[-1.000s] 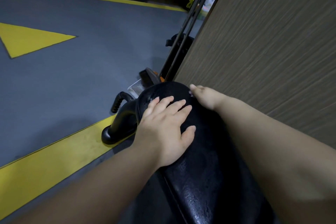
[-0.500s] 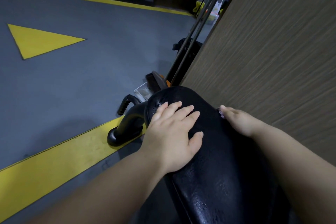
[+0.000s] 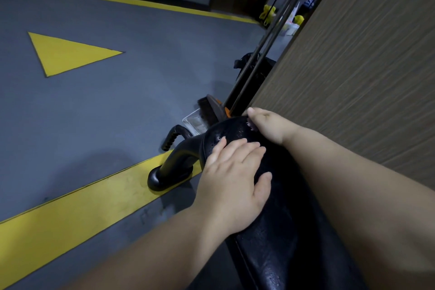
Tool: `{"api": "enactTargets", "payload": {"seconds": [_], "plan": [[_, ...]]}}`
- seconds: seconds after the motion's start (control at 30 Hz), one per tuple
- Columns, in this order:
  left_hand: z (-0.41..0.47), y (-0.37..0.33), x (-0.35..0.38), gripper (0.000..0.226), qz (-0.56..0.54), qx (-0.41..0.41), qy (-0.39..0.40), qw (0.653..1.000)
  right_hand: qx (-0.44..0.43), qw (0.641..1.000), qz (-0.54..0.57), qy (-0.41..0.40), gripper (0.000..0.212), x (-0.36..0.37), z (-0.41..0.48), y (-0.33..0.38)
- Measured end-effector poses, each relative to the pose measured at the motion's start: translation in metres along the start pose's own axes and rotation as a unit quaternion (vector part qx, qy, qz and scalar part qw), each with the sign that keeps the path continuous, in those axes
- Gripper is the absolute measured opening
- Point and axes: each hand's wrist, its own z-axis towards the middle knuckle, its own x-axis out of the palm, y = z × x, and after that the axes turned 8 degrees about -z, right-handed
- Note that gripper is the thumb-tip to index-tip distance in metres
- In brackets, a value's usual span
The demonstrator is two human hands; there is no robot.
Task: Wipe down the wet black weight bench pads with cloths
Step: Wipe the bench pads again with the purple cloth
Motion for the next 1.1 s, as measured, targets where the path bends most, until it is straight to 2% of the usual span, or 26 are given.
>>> {"api": "enactTargets", "payload": {"seconds": [0.17,0.27,0.37,0.47,0.53,0.63,0.77,0.87,0.9,0.97,1.03,1.1], "plan": [[-0.005,0.016,0.0,0.035,-0.069,-0.06,-0.153,0.984,-0.034,0.999,0.007,-0.014,0.052,0.013,0.008,0.015],[0.001,0.031,-0.009,0.028,-0.133,-0.15,-0.224,0.954,-0.041,0.999,0.035,0.001,0.062,0.016,0.004,0.02],[0.014,0.047,-0.015,0.032,-0.176,-0.204,-0.26,0.927,-0.041,0.998,0.045,0.012,0.075,0.017,-0.004,0.031],[0.027,0.057,-0.02,0.045,-0.2,-0.211,-0.266,0.919,-0.075,0.996,-0.042,0.01,0.067,0.018,-0.012,0.043],[0.035,0.055,-0.026,0.036,-0.253,-0.235,-0.259,0.902,-0.11,0.986,-0.129,-0.008,0.062,0.02,-0.017,0.05],[0.043,0.05,-0.033,0.025,-0.32,-0.253,-0.231,0.883,-0.148,0.975,-0.165,-0.022,0.065,0.024,-0.023,0.057],[0.051,0.053,-0.033,0.016,-0.402,-0.26,-0.195,0.856,-0.194,0.971,-0.132,-0.033,0.059,0.03,-0.031,0.06],[0.056,0.052,-0.029,0.02,-0.433,-0.259,-0.14,0.852,-0.222,0.974,-0.051,-0.007,0.036,0.031,-0.045,0.055],[0.057,0.053,-0.027,0.022,-0.42,-0.26,-0.116,0.861,-0.217,0.976,-0.005,-0.002,0.031,0.029,-0.052,0.051],[0.058,0.055,-0.023,0.028,-0.364,-0.273,-0.067,0.888,-0.181,0.981,0.053,-0.047,0.043,0.024,-0.069,0.037],[0.058,0.055,-0.024,0.035,-0.296,-0.292,-0.022,0.909,-0.094,0.987,0.025,-0.127,0.041,0.017,-0.085,0.016],[0.06,0.048,-0.031,0.043,-0.188,-0.287,0.04,0.938,0.02,0.99,-0.053,-0.126,0.04,0.01,-0.105,-0.005]]}}
